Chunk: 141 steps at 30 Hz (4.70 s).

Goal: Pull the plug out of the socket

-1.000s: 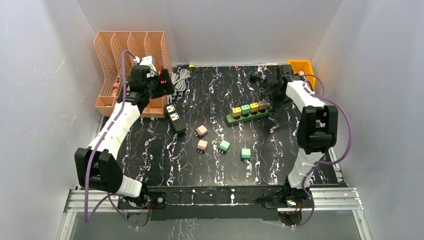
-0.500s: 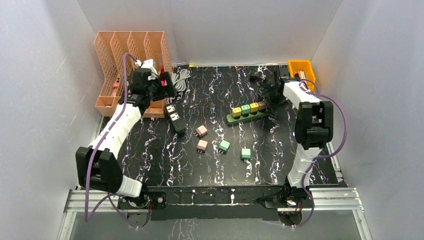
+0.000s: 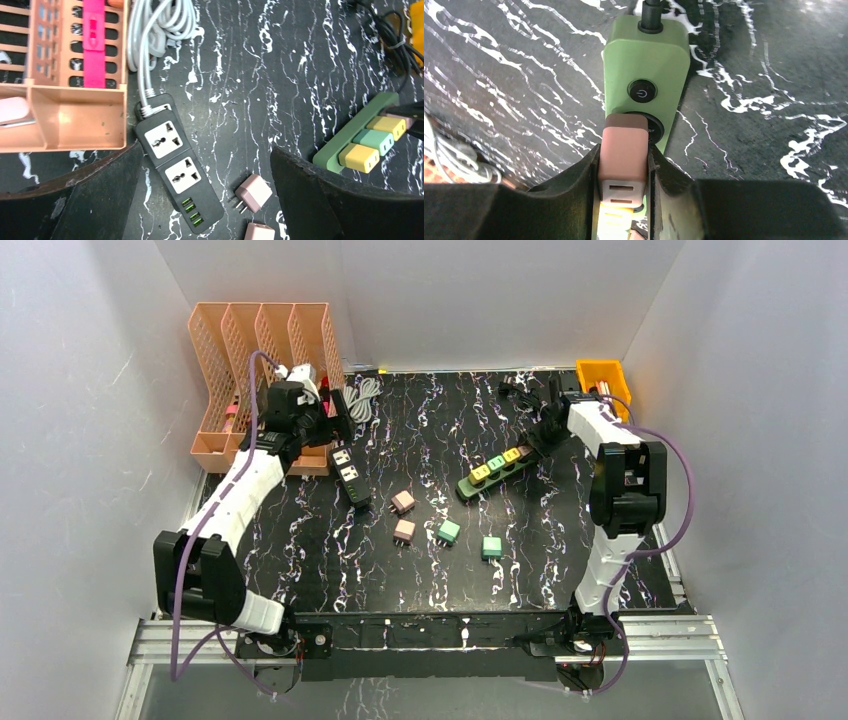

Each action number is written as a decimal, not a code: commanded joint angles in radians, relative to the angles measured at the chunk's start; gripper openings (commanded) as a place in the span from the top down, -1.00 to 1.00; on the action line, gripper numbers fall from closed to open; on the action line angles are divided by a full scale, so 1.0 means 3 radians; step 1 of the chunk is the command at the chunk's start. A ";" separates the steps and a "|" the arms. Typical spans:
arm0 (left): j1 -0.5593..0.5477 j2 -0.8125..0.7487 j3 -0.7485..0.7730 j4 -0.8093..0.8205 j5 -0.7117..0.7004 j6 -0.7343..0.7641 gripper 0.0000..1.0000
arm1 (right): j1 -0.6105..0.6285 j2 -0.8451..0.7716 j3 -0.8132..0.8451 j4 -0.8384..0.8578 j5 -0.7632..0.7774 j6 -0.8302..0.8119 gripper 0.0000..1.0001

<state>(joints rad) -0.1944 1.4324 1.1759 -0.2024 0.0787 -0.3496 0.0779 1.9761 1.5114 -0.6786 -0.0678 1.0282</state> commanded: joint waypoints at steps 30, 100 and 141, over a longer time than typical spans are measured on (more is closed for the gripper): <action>-0.0862 0.1168 0.0620 0.1197 0.1995 -0.0442 -0.97 | 0.0345 -0.0706 -0.0443 0.3899 -0.2841 -0.0360 1.00; -0.1150 0.1848 0.1355 0.0508 0.1084 -0.0471 0.09 | 0.1002 -0.0804 0.0944 0.1208 -0.1263 -0.2122 1.00; -0.0840 0.1807 0.1310 0.0512 0.1084 -0.0412 0.15 | 0.0740 -0.1513 0.0384 0.1409 -0.1192 -0.2357 1.00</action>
<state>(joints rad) -0.4678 1.9868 1.5571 -0.0483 0.4388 -0.4573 0.3488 1.6497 1.6790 -0.4181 -0.2916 0.2815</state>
